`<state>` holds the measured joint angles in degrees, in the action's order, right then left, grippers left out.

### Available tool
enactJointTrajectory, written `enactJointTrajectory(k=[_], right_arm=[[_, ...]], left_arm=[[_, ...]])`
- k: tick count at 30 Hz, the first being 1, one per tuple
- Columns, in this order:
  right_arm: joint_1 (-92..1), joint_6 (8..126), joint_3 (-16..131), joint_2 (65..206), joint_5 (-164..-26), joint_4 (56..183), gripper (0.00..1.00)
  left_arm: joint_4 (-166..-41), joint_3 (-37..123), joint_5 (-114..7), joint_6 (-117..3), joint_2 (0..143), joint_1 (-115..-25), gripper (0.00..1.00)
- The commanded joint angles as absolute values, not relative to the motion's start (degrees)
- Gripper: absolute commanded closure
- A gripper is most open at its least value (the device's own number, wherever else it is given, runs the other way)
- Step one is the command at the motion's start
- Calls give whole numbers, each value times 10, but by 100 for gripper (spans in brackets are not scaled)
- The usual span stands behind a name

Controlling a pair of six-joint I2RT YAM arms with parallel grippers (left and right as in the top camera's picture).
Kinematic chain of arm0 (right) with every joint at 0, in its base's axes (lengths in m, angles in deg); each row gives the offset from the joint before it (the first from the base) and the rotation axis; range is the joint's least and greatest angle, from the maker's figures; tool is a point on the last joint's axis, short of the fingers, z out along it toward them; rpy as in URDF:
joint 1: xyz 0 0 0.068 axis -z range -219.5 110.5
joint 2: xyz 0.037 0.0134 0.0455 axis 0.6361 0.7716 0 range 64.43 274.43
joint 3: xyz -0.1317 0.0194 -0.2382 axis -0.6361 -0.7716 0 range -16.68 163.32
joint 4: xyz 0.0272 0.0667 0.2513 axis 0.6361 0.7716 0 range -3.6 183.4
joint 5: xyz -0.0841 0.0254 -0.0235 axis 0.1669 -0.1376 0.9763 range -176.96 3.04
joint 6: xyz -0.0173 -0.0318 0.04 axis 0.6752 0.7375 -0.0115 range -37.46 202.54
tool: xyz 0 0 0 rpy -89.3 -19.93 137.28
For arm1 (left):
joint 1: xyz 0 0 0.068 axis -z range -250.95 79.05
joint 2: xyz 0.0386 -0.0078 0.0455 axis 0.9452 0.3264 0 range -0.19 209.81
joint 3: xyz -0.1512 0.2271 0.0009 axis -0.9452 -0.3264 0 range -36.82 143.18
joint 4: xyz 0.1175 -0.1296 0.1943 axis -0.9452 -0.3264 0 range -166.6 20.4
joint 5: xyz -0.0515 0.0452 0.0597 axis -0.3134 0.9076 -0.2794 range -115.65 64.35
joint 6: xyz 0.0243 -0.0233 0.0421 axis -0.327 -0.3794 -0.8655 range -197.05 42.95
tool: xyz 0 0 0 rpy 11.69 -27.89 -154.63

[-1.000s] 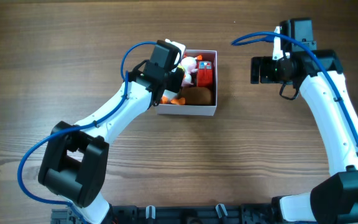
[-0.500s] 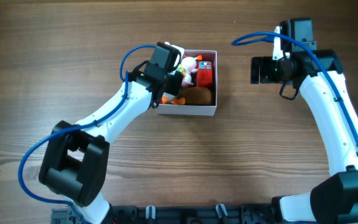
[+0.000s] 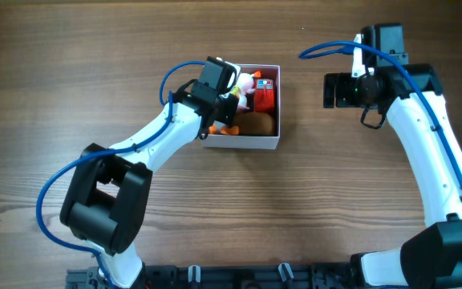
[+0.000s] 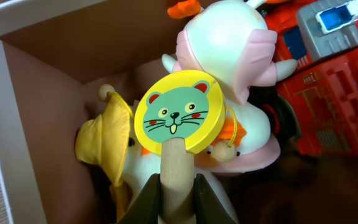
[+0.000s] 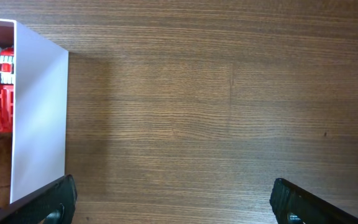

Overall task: Pack container
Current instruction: 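Lift the rattle and carry it over the box with the left gripper, then lower the rattle into the box and open the left gripper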

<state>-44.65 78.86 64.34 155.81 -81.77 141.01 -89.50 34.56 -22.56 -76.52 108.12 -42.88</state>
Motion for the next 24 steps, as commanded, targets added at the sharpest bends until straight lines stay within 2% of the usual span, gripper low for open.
enactJointTrajectory(k=[1,17,24], right_arm=[[-446,779,653,1549,-810,1408,0],[-446,779,653,1549,-810,1408,0],[-446,779,653,1549,-810,1408,1]], left_arm=[[-894,364,-226,-766,1035,-429,92],[-969,363,-226,-765,1016,-346,96],[-963,363,-197,-765,1055,-347,95]])
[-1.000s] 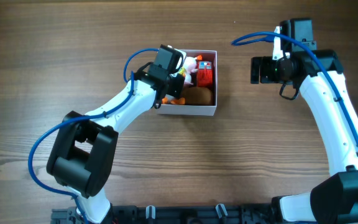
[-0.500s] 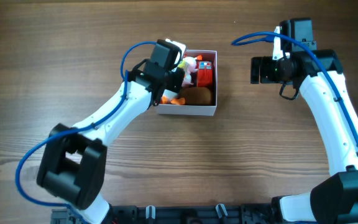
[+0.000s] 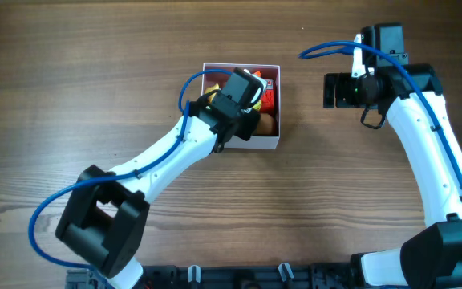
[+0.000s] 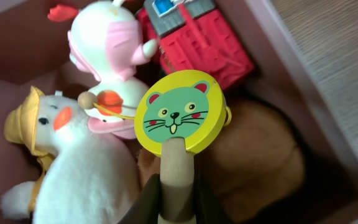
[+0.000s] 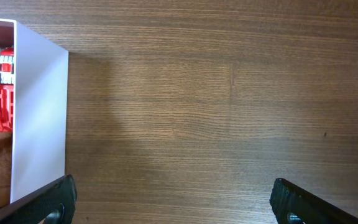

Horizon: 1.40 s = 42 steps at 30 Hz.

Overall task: Pack container
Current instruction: 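Lower the rattle into the box and open the left gripper, then withdraw the left gripper up and away from the box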

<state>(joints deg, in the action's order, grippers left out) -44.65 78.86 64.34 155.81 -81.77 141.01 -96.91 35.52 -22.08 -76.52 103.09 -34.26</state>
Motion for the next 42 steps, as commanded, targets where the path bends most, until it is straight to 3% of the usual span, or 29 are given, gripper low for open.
enactJointTrajectory(k=[1,14,16,17,18,21,22,26,30,37,42], right_arm=[[-446,779,653,1549,-810,1408,0],[-446,779,653,1549,-810,1408,1],[-446,779,653,1549,-810,1408,1],[-446,779,653,1549,-810,1408,1],[-446,779,653,1549,-810,1408,0],[-446,779,653,1549,-810,1408,0],[-446,779,653,1549,-810,1408,0],[-446,779,653,1549,-810,1408,1],[-446,779,653,1549,-810,1408,0],[-446,779,653,1549,-810,1408,0],[-446,779,653,1549,-810,1408,0]], left_arm=[[-959,363,-195,-765,1059,-349,95],[-927,363,-183,-765,1088,-368,94],[-927,363,-157,-765,1088,-368,86],[-927,363,-142,-766,1087,-368,62],[-927,363,-125,-766,1087,-368,46],[-928,363,-101,-766,1084,-368,26],[-928,363,-99,-766,1080,-368,24],[-925,364,-99,-766,1063,-367,24],[-921,364,-99,-766,1031,-363,33],[-910,364,-98,-765,926,-378,27],[-924,364,-50,-698,855,-445,25]])
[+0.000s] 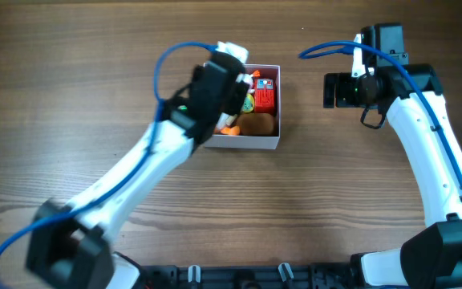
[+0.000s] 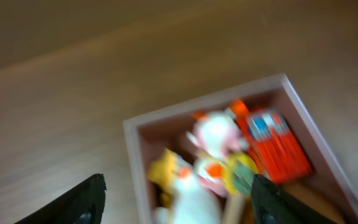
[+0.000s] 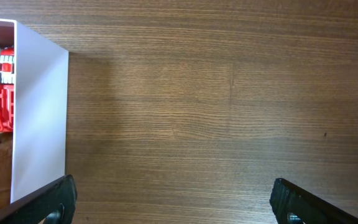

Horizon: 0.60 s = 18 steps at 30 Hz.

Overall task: Pack container
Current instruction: 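Withdraw the left gripper up and away from the box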

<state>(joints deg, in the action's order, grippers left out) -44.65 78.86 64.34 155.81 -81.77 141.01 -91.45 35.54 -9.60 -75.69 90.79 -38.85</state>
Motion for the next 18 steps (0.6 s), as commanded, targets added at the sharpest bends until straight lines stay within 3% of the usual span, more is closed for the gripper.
enactJointTrajectory(k=[1,5,9,18], right_arm=[[-446,779,653,1549,-810,1408,0],[-446,779,653,1549,-810,1408,0],[-446,779,653,1549,-810,1408,0],[-446,779,653,1549,-810,1408,1]], left_arm=[[-930,364,-51,-682,843,-468,25],[-936,364,-52,-626,813,-564,23],[-943,364,-53,-594,811,-621,0],[-978,364,-52,-594,811,-637,0]])
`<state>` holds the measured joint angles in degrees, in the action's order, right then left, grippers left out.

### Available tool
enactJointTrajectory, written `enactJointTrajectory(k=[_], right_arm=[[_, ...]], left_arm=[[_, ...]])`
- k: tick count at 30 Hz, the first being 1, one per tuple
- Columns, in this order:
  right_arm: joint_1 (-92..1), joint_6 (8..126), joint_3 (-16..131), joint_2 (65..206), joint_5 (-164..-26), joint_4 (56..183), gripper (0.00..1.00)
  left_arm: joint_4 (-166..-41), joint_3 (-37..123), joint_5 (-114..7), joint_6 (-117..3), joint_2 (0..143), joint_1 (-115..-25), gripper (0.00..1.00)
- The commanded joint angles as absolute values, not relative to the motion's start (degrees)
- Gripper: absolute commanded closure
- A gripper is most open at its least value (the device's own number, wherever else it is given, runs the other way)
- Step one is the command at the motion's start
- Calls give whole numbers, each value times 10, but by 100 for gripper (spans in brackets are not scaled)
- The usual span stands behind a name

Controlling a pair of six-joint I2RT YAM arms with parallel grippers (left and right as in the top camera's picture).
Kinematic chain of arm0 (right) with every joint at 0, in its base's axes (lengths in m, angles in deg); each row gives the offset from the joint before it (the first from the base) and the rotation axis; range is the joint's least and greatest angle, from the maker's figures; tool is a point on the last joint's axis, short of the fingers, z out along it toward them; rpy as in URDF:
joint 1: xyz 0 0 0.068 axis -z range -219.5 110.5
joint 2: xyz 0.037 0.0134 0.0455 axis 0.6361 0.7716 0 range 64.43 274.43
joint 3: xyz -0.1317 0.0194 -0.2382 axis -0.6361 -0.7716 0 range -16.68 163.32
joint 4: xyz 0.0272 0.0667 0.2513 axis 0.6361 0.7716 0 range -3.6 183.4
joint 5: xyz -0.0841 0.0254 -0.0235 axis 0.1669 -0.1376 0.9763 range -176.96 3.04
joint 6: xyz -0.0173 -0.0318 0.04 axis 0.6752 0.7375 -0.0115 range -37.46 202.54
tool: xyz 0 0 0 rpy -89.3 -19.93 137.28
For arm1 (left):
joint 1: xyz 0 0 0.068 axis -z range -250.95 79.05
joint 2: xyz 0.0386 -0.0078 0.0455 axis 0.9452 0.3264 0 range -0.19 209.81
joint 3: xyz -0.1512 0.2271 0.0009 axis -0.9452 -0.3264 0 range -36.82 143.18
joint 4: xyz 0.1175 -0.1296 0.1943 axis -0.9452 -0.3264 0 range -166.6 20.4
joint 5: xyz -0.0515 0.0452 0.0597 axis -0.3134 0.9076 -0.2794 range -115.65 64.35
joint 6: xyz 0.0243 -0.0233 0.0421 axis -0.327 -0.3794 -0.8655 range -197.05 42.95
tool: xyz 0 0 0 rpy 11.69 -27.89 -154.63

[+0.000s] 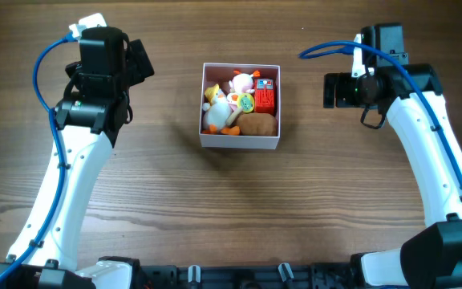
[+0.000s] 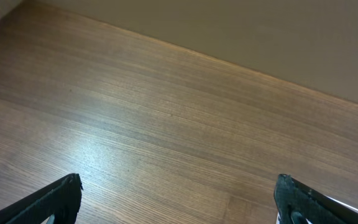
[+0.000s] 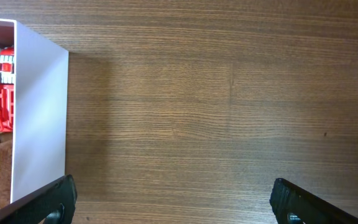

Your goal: Pack container

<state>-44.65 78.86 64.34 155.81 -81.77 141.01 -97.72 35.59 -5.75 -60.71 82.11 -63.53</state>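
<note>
A white box (image 1: 241,141) sits mid-table. Inside it lie a white duck plush with a yellow hat (image 1: 213,112), a pink and white figure (image 1: 241,83), a red toy (image 1: 265,94), a brown plush (image 1: 257,124) and a yellow cat-face paddle (image 1: 245,102). My left gripper (image 2: 179,202) is open over bare wood at the far left, well away from the box; its arm (image 1: 103,60) shows from above. My right gripper (image 3: 174,199) is open and holds nothing, just right of the box wall (image 3: 39,118).
The wooden table (image 1: 335,201) stretches all round the box. A pale wall edge (image 2: 229,25) runs along the table's far side in the left wrist view. Blue cables loop off both arms.
My left gripper has moved from just above the box to the far left of the table, still open. The box now shows uncovered with the paddle inside. The right arm stays put.
My left gripper was shut on the cat-face paddle's handle inside the box, over the duck and the pink figure. Then it held the paddle above the brown plush. Later it was open above the box with the paddle left inside, and now it is off to the left.
</note>
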Motion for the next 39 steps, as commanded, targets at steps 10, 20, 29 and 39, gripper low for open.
enactJointTrajectory(k=[10,20,29,39], right_arm=[[-446,779,653,1549,-810,1408,0],[-446,779,653,1549,-810,1408,0],[-446,779,653,1549,-810,1408,0],[-447,780,653,1370,-809,1409,0]], left_arm=[[-978,364,-52,-594,811,-637,0],[-978,364,-52,-594,811,-637,0],[-977,364,-52,-594,811,-637,0],[-978,364,-52,-594,811,-637,0]])
